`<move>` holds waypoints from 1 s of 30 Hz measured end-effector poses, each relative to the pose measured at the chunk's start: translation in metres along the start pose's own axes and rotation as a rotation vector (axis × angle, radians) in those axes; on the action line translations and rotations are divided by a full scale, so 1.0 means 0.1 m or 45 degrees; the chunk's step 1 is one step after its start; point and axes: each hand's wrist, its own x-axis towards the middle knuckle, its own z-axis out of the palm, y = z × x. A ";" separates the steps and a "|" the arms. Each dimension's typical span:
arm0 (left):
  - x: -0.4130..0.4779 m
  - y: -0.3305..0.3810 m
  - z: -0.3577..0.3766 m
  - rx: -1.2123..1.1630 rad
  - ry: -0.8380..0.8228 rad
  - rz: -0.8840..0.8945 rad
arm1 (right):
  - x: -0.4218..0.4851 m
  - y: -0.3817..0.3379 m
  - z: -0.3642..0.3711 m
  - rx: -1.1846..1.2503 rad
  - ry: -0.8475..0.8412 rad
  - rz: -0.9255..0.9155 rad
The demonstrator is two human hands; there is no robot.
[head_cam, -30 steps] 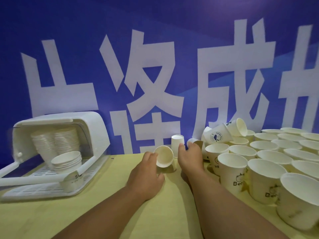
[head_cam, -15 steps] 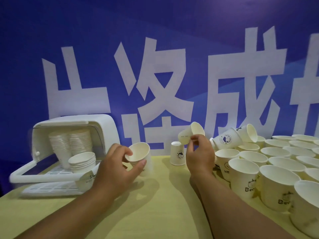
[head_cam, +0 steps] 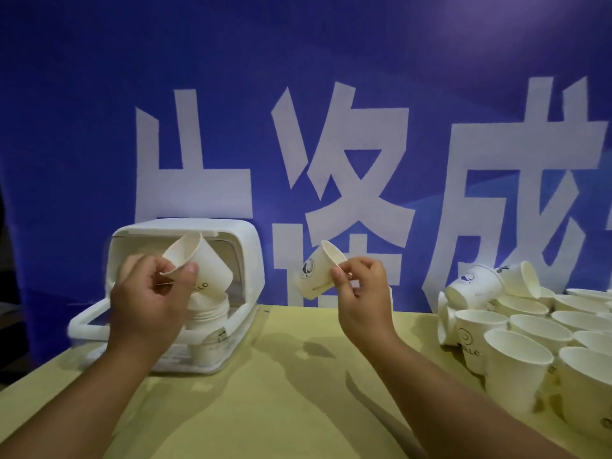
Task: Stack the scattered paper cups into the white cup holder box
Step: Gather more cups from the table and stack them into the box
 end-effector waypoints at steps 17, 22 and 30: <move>0.05 -0.29 0.06 0.163 -0.187 -0.042 | 0.11 -0.65 1.06 0.225 0.030 -0.120; 0.03 -0.34 0.07 0.203 -0.373 -0.157 | 0.08 -0.67 0.98 0.155 -0.089 -0.228; -0.04 -0.29 0.03 0.285 -0.659 -0.306 | 0.02 -0.66 1.05 -0.044 -0.322 -0.342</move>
